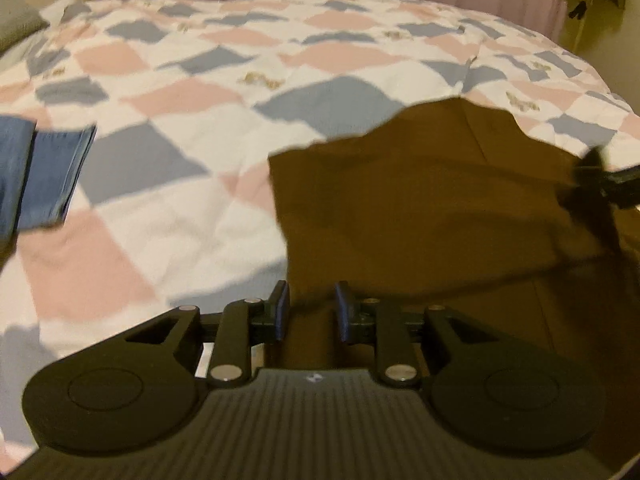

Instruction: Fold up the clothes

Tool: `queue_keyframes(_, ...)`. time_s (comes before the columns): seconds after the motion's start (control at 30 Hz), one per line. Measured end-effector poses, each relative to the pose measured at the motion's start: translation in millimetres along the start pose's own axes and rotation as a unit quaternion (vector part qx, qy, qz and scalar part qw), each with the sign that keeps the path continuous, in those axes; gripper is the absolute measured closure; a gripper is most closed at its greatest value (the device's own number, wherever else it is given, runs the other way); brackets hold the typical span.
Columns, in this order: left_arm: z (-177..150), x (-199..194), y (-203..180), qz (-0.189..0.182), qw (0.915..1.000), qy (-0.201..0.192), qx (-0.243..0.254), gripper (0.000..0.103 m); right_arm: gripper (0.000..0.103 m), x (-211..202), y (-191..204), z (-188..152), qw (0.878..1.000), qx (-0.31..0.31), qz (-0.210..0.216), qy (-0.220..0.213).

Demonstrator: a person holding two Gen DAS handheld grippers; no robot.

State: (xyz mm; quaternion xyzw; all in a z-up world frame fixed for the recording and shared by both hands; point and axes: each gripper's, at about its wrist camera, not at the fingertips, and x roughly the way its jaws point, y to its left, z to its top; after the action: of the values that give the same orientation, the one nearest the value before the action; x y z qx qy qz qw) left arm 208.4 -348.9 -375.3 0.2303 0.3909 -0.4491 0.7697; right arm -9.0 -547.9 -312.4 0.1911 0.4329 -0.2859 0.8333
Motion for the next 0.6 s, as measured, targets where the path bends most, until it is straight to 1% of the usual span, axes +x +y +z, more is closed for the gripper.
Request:
queue_keyframes(0.07,-10.2,-7.4,4.4,0.000,0.9999,0.008,-0.011,0.083,0.038,-19.7,-0.8,-7.7,0.998,0.018,0.047,-0.034)
queue_keyframes(0.13,-18.5,-12.7,9.2,-0.001,0.9994,0.017,-0.030,0.083,0.042,-45.1,-7.2,-17.7,0.992,0.028,0.096,-0.079)
queue_keyframes(0.17,-22.0,-14.8,11.1,-0.002,0.9990,0.020,-0.040,0.083,0.044,-51.4,-10.8,-21.2,0.992,0.031,0.082,-0.088)
queue_keyframes(0.2,-24.4,-16.2,11.8,-0.005,0.9986,0.023,-0.047,0.083,0.050,-52.3,-16.5,-23.2,0.995,0.033,0.050,-0.084)
queue_keyframes(0.23,-26.3,-17.4,10.5,-0.006,0.9983,0.024,-0.052,0.083,0.057,-46.7,-28.6,-23.4,0.995,0.050,0.019,-0.079)
queue_keyframes(0.27,-28.2,-18.6,9.2,-0.006,0.9980,0.026,-0.057,0.083,0.078,-40.0,-41.8,-23.3,0.995,0.070,-0.011,-0.074)
queue_keyframes(0.3,-29.7,-19.9,7.2,-0.008,0.9978,0.026,-0.061,0.083,0.097,-30.7,-57.7,-22.1,0.993,0.096,-0.023,-0.065)
queue_keyframes(0.33,-29.7,-21.1,3.3,-0.014,0.9977,0.026,-0.060,0.083,0.097,-20.9,-74.1,-20.8,0.990,0.124,-0.032,-0.056)
queue_keyframes(0.4,-27.2,-22.7,-7.9,-0.033,0.9980,0.024,-0.049,0.083,0.098,-12.4,-93.1,-19.9,0.986,0.156,-0.041,-0.045)
queue_keyframes(0.43,-22.9,-23.3,-17.1,-0.051,0.9979,0.019,-0.034,0.083,0.097,-15.3,-94.4,-22.5,0.986,0.155,-0.031,-0.051)
queue_keyframes(0.47,-17.5,-23.2,-25.7,-0.071,0.9971,0.016,-0.024,0.083,0.092,-19.3,-94.3,-25.6,0.987,0.152,-0.019,-0.058)
queue_keyframes(0.5,-9.5,-21.2,-32.9,-0.093,0.9953,0.014,-0.023,0.080,0.087,-24.0,-87.2,-29.3,0.989,0.128,-0.019,-0.065)
queue_keyframes(0.53,-1.1,-18.6,-39.6,-0.116,0.9929,0.013,-0.025,0.078,0.083,-26.6,-76.3,-33.4,0.993,0.091,-0.023,-0.067)
queue_keyframes(0.6,22.3,-9.8,-53.1,-0.166,0.9857,0.004,-0.025,0.077,0.068,-19.4,-54.4,-43.7,0.997,0.006,-0.051,-0.052)
